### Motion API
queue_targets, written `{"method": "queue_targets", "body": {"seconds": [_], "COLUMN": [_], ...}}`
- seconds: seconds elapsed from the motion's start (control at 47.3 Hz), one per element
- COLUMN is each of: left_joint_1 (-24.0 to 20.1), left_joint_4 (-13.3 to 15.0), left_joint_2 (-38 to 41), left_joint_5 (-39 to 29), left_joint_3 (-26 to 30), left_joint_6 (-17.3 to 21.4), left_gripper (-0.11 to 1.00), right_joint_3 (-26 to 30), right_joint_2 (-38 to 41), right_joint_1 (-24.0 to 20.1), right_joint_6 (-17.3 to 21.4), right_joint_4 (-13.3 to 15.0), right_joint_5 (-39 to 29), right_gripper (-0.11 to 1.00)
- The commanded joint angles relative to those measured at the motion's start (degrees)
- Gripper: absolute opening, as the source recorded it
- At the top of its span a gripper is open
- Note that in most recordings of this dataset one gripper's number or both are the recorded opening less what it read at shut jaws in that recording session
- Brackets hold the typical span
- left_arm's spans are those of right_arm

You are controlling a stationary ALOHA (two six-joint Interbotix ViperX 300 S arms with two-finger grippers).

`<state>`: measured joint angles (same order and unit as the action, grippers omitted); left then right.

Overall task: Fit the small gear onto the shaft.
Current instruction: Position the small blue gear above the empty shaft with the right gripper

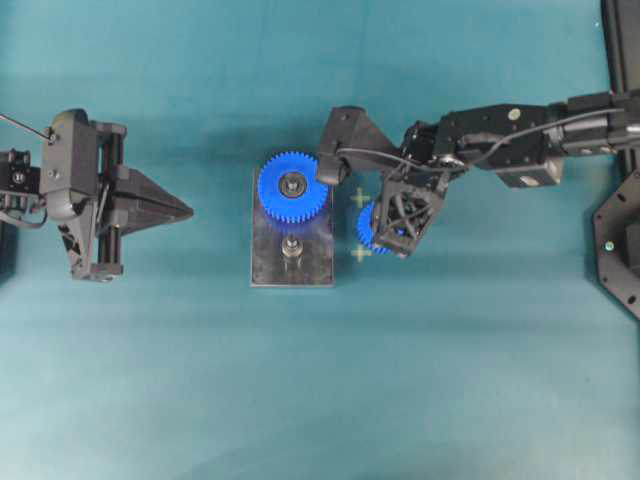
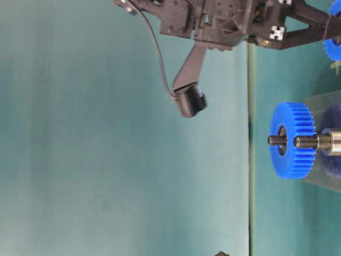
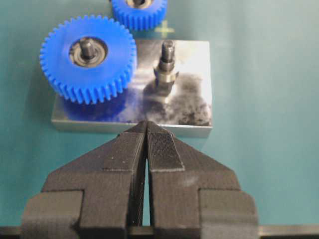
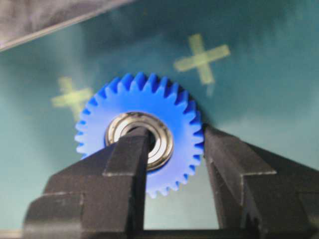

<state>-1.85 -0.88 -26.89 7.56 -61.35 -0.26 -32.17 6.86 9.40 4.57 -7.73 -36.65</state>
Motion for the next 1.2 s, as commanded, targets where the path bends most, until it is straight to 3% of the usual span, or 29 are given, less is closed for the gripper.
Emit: {"method": "queue_targets", "body": {"seconds": [0.0, 0.254, 0.592, 0.782, 1.183], "left_joint_1": [-0.1, -0.1, -0.1, -0.1, -0.1], "left_joint_4": [-0.2, -0.2, -0.2, -0.2, -0.2], "left_joint_2": [-0.3, -0.3, -0.5, -0.5, -0.6], "left_joint_5": [0.5, 0.5, 0.6, 0.5, 1.6], "left_joint_3": [1.3, 1.2, 1.3, 1.2, 1.1], "left_joint_6": [0.0, 0.0, -0.3, -0.3, -0.3], "left_gripper": [0.0, 0.0, 0.0, 0.0, 0.0], "right_joint_3": [2.5, 11.6, 23.7, 25.8, 26.5], "right_joint_2": [-3.3, -4.5, 2.7, 6.1, 7.4], "right_joint_1": [-0.7, -3.9, -5.3, -5.5, -5.8], "right_joint_6": [1.3, 1.8, 1.6, 1.5, 1.6], "right_joint_4": [-0.2, -0.1, 0.1, 0.2, 0.7], "right_joint_5": [-0.4, -5.8, -9.1, -12.7, -10.5], "right_gripper": [0.35, 0.35, 0.35, 0.35, 0.35]}}
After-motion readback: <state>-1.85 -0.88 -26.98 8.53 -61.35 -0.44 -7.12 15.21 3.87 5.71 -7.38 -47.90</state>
